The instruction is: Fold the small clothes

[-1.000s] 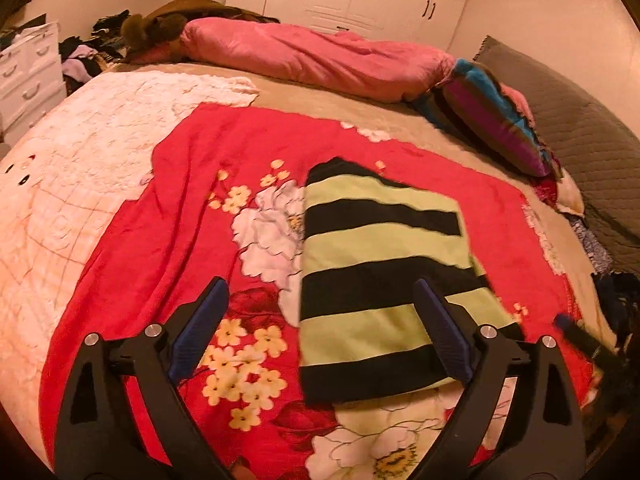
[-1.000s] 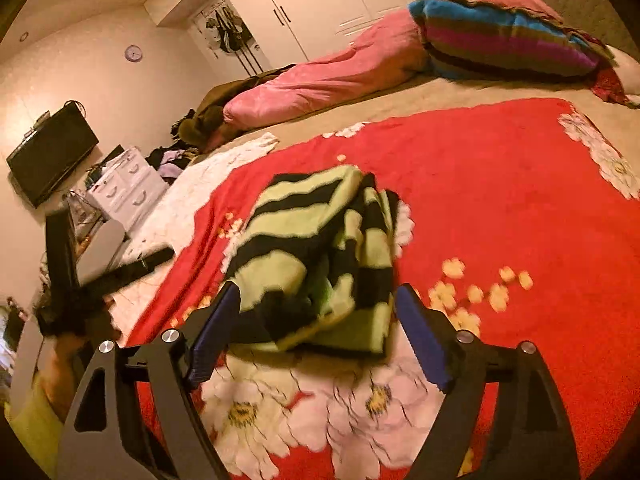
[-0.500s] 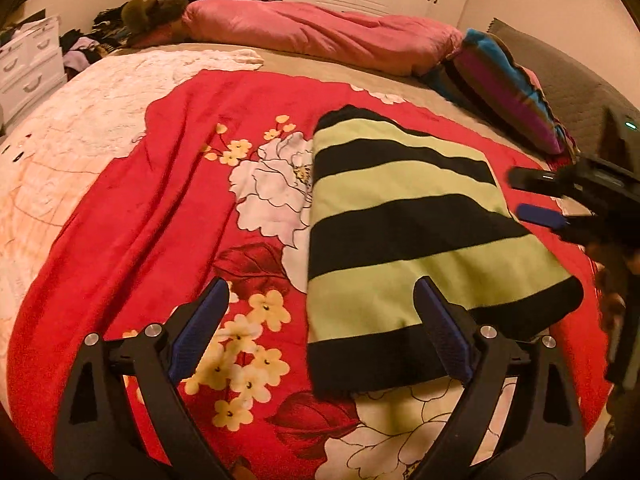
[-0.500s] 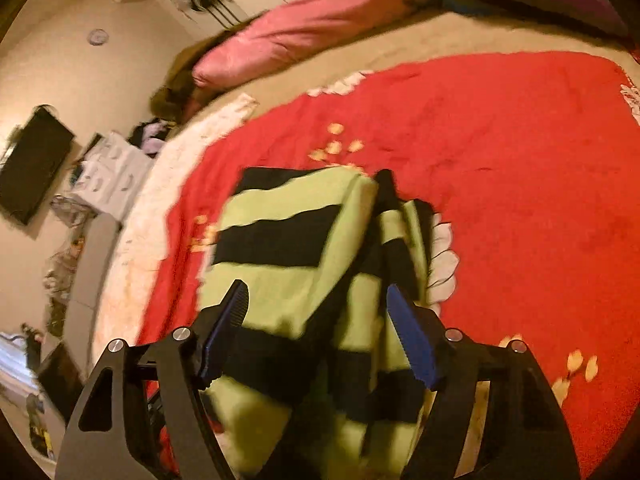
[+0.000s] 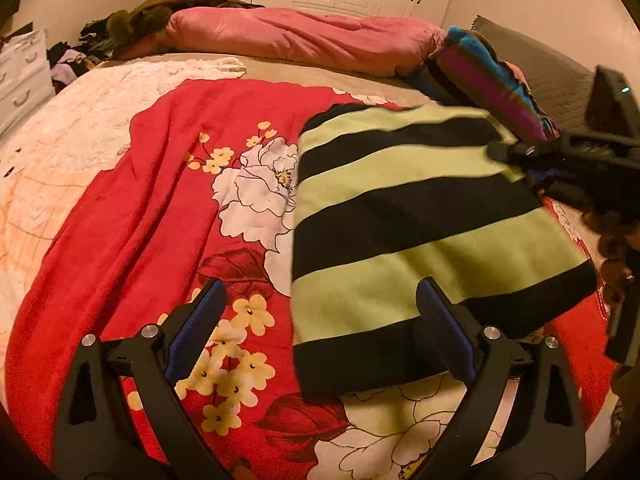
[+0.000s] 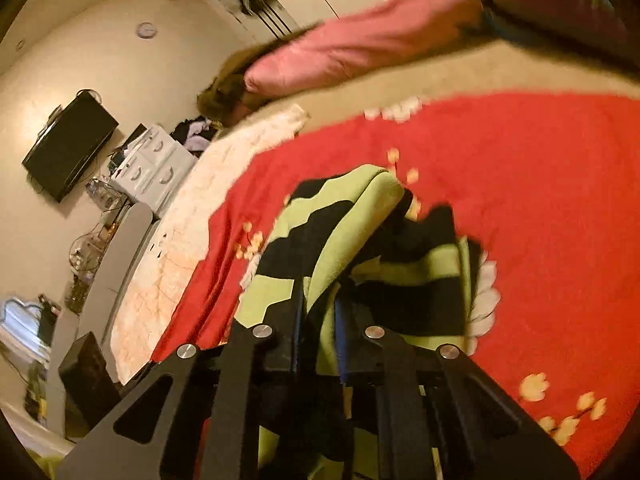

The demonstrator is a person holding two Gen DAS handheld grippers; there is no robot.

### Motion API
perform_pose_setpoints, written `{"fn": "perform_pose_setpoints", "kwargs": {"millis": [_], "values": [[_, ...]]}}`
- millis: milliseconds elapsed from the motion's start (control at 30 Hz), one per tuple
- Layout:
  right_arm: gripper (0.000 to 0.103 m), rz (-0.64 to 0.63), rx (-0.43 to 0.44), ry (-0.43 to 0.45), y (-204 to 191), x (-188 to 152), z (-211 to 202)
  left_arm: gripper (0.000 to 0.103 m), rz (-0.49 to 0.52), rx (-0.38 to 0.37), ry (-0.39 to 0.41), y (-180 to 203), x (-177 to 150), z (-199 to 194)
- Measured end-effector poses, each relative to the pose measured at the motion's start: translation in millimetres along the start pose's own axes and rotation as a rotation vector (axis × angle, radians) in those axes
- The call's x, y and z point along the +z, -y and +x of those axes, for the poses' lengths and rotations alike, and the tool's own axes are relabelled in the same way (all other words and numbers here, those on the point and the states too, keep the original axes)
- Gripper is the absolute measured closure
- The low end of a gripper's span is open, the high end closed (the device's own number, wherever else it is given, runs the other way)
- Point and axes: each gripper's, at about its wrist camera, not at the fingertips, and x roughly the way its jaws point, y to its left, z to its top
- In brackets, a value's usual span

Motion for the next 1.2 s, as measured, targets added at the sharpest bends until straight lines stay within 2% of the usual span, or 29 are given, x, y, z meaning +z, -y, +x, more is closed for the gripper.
{"fn": "perform_pose_setpoints", "kwargs": {"millis": [133,233,300,367,400,567,667,800,867,1000,1100,1200], "values": [[0.091,-0.032,-0.12,0.0,16.9,-0.8,0.4,0.014,0.002,0.006,-0.016,-1.3,-2.2,5.8],[0.089,-0.041,-0.232,-0.088,37.4,-18.9,26.0,0.014,0.012,0.016,-0.043,-1.1,-5.3,12.3],[0.087,-0.049,-0.242,-0.088,41.1,-27.6,30.8,0.014,0.011,0.02,-0.05,-2.1,-7.1,13.4],[0.08,-0.041,-0.242,-0.06,40.9,-30.4,24.4,0.014,0.008,0.023,-0.049,-3.9,-6.8,12.4],[0.072,-0.036,-0.248,-0.053,39.0,-30.3,19.4,0.014,0.006,0.025,-0.046,-4.8,-6.1,11.4],[0.071,-0.121,-0.249,0.015,10.7,-35.9,-18.2,0.014,-0.006,0.023,-0.026,-6.9,-2.4,5.1],[0.07,-0.147,-0.202,0.054,-7.8,-46.6,-42.2,0.014,-0.002,0.022,-0.015,-5.2,-0.8,1.5],[0.07,-0.161,-0.136,0.05,-24.8,-65.2,-56.5,0.014,0.012,0.025,-0.008,-1.6,0.4,-0.7],[0.07,-0.173,-0.131,0.04,-31.0,-72.8,-57.6,0.014,0.02,0.026,-0.01,-0.1,-0.3,-0.7],[0.07,-0.208,-0.166,-0.004,-39.4,-89.1,-45.2,0.014,0.032,0.03,-0.016,2.0,-2.3,0.2],[0.07,-0.234,-0.289,-0.06,-35.9,-98.5,-27.4,0.014,0.042,0.038,-0.035,3.1,-3.8,3.9],[0.07,-0.18,-0.333,-0.111,-18.6,-103.8,-8.5,0.014,0.045,0.049,-0.057,2.4,-6.7,8.4]]}}
